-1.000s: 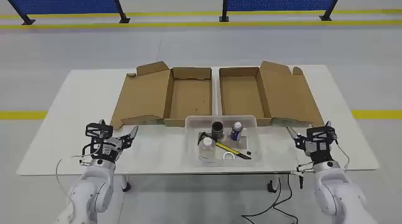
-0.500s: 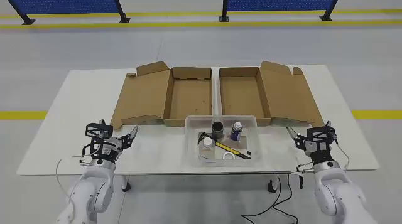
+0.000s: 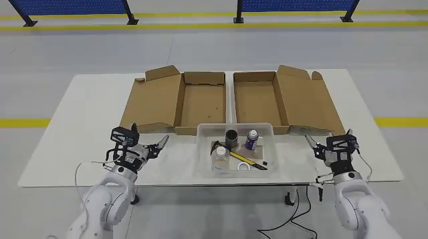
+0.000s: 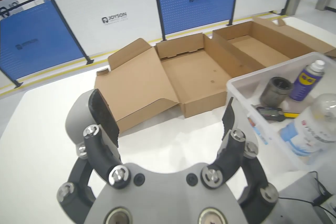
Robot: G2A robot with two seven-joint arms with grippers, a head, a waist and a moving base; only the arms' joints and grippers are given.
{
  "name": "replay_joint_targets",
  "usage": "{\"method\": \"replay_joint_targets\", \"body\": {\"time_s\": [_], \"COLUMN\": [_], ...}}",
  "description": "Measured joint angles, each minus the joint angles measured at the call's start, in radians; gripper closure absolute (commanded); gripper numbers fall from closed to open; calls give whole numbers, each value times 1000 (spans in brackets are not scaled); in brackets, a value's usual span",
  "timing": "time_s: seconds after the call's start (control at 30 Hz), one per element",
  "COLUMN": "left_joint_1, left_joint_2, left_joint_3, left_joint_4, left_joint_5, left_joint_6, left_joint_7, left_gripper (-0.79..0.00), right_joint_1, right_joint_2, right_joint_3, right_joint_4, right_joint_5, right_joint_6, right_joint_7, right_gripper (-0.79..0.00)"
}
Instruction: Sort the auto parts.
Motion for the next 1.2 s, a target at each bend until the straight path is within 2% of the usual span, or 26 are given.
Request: {"method": "replay_joint_targets", "body": {"time_s": [0.3, 0.5, 0.77, 1.2], "left_joint_1": [-82, -114, -121, -186], "left_joint_2": [-7, -12, -14, -26], "left_joint_3": [117, 199, 266, 358], "left_joint_4": [2, 14, 40, 136], "left_joint_5": [-86, -82, -13, 80], "left_joint_6": [-194, -266, -300, -260], "left_joint_7": [-17, -25, -18, 15], "left_gripper": [-785, -785, -785, -785], "right_joint_1": [0, 0, 0, 0], "right_joint_2": [0, 0, 0, 0], "right_joint_3": [0, 0, 0, 0], "right_joint_4": [0, 0, 0, 0], "right_joint_5": [0, 0, 0, 0], "right_joint_6": [0, 0, 0, 0], "right_joint_7": [0, 0, 0, 0], "right_gripper": [-785, -785, -785, -785]}}
